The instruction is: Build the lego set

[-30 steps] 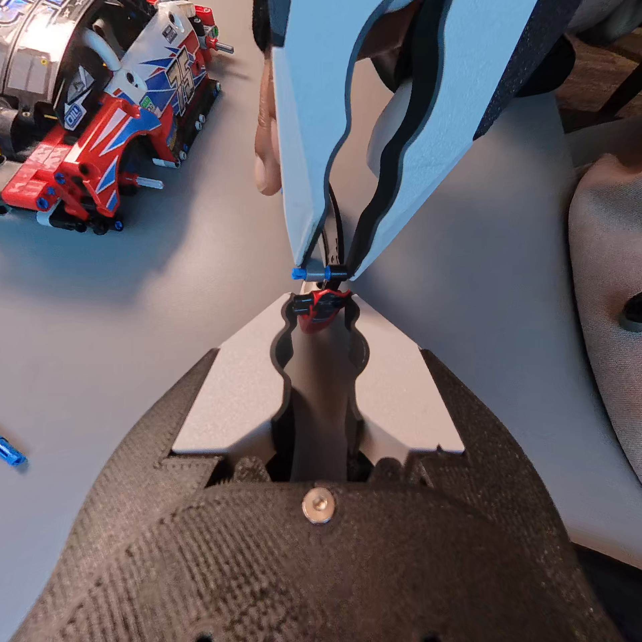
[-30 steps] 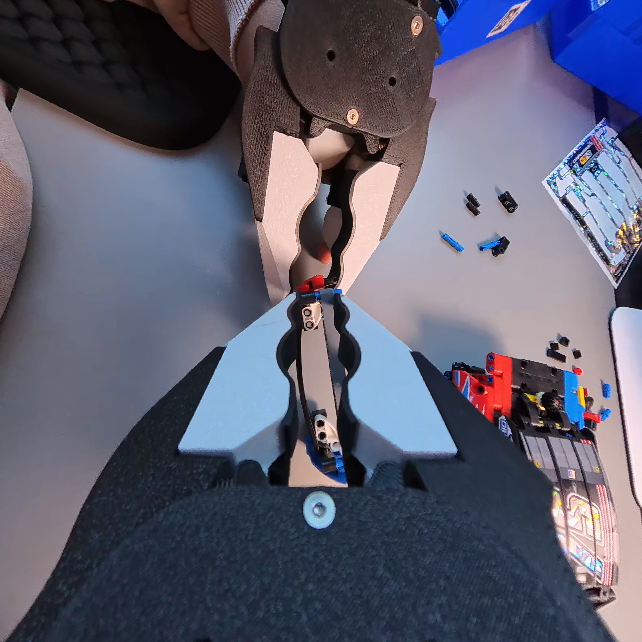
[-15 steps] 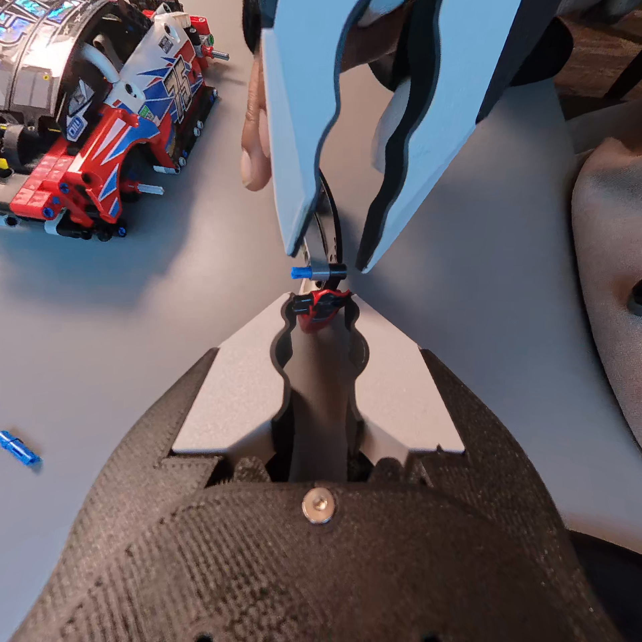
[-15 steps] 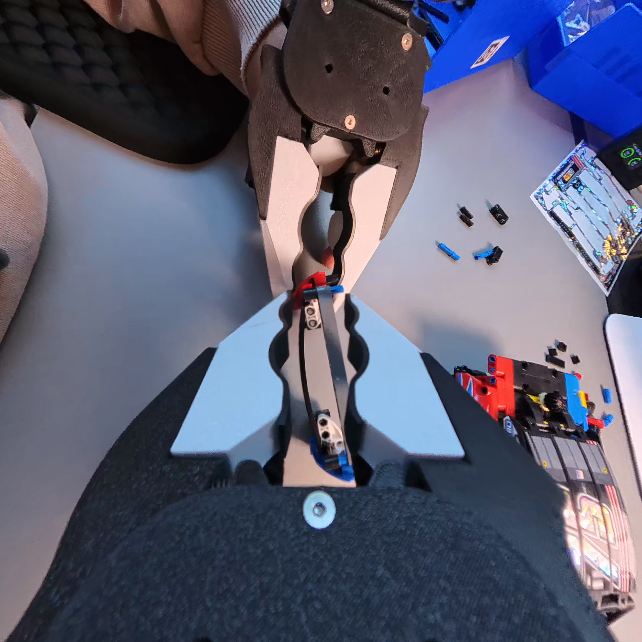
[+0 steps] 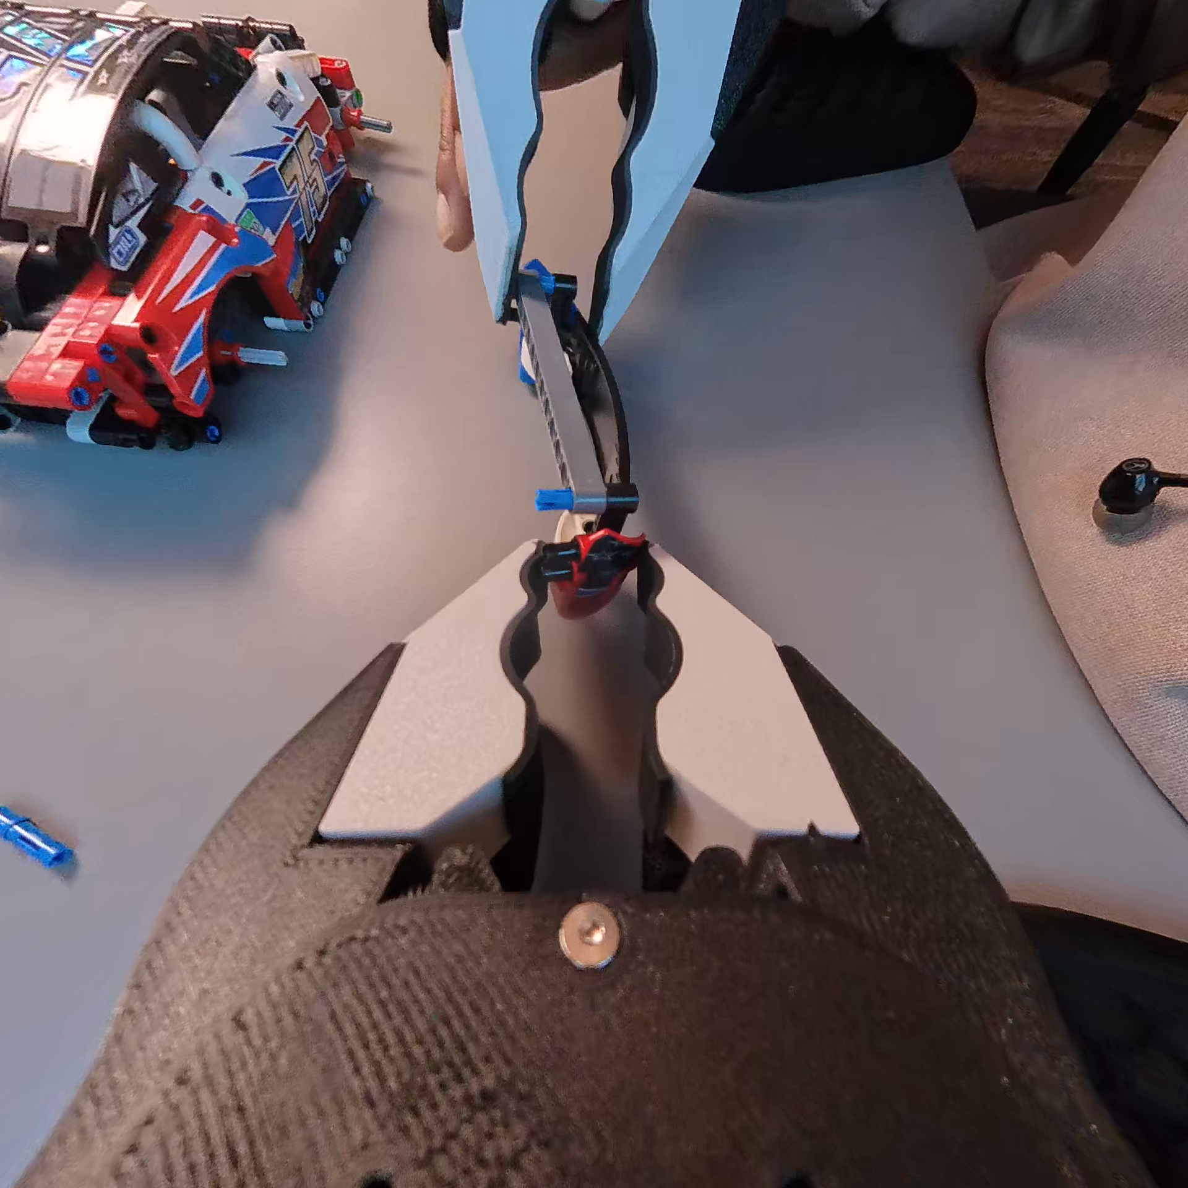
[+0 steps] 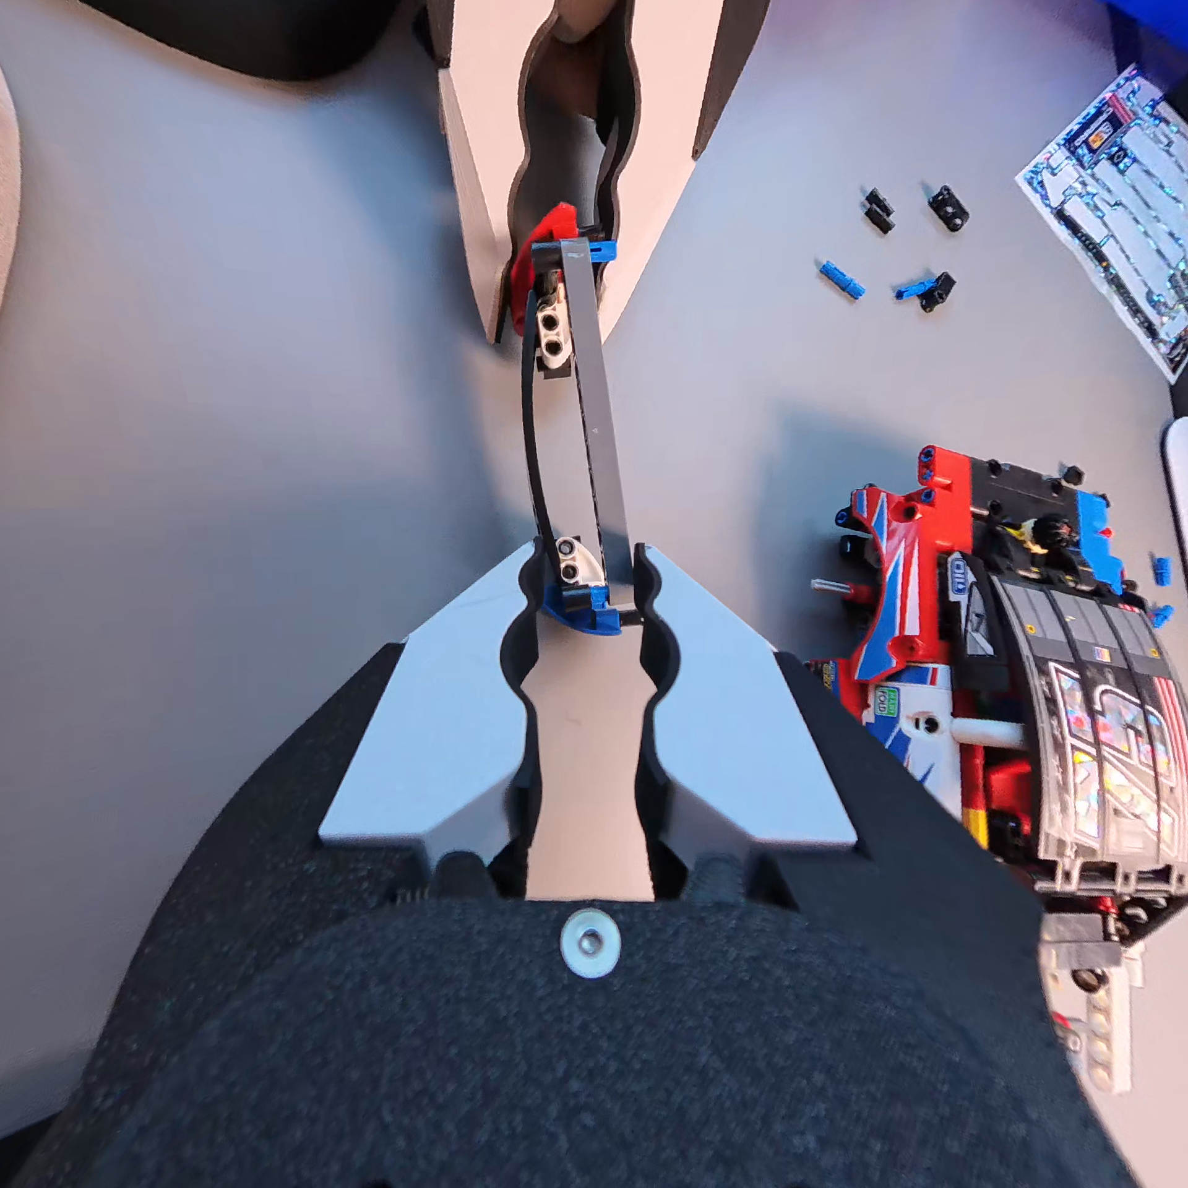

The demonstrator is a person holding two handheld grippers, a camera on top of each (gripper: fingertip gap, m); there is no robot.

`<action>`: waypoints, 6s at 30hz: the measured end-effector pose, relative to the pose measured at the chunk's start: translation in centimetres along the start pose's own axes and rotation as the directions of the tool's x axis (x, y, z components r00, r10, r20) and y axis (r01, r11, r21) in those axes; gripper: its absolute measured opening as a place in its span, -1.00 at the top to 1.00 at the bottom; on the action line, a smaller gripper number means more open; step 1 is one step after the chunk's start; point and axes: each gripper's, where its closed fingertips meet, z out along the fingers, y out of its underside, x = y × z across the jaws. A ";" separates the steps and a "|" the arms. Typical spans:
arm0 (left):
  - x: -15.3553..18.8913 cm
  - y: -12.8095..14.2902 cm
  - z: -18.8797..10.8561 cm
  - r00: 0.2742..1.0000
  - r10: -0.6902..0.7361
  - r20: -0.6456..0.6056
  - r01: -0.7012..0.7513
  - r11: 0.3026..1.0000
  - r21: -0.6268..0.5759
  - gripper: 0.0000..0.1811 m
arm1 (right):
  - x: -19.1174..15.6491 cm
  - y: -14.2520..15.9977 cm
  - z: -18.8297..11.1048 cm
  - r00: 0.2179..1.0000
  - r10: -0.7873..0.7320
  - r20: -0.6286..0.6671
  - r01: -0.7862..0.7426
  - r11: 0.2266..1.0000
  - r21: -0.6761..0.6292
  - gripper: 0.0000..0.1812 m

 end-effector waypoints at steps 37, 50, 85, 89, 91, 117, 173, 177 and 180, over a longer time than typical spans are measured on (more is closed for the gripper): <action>-2.0 -2.0 1.1 0.945 0.316 0.083 -0.300 0.940 -0.164 0.71 | 0.4 -0.9 1.3 0.984 0.173 0.031 -0.176 0.964 0.199 0.63; -2.5 -3.2 1.0 0.972 0.220 0.082 -0.205 0.965 -0.161 0.63 | -0.2 -0.6 2.0 0.951 0.297 0.090 -0.309 0.932 0.188 0.70; -0.4 -3.9 3.0 0.994 0.013 -0.107 -0.036 0.976 -0.213 0.71 | -1.1 -1.5 2.5 0.944 0.321 0.078 -0.330 0.923 0.195 0.70; -0.5 -3.9 3.0 0.995 -0.015 -0.096 -0.004 0.979 -0.204 0.74 | -1.0 -1.5 2.5 0.940 0.332 0.077 -0.341 0.920 0.194 0.70; -0.5 -3.9 3.0 0.996 -0.017 -0.091 -0.002 0.979 -0.204 0.76 | -1.1 -1.5 2.5 0.940 0.331 0.078 -0.340 0.920 0.195 0.70; -0.4 -3.7 2.8 0.994 0.090 -0.065 -0.103 0.964 -0.244 0.86 | -1.2 -1.7 2.6 0.943 0.326 0.072 -0.334 0.922 0.196 0.70; -4.9 0.3 1.3 0.961 0.047 0.274 -0.022 0.995 -0.097 0.50 | 2.8 2.7 1.0 0.972 0.166 -0.163 -0.153 0.984 0.093 0.37; -4.9 0.1 1.3 0.950 0.080 0.301 -0.054 0.994 -0.095 0.50 | 2.6 3.1 1.1 0.970 0.199 -0.139 -0.187 0.978 0.095 0.56; -5.3 0.1 1.2 0.942 0.071 0.327 -0.043 0.995 -0.091 0.46 | 2.7 3.0 1.2 0.966 0.209 -0.151 -0.192 0.974 0.120 0.56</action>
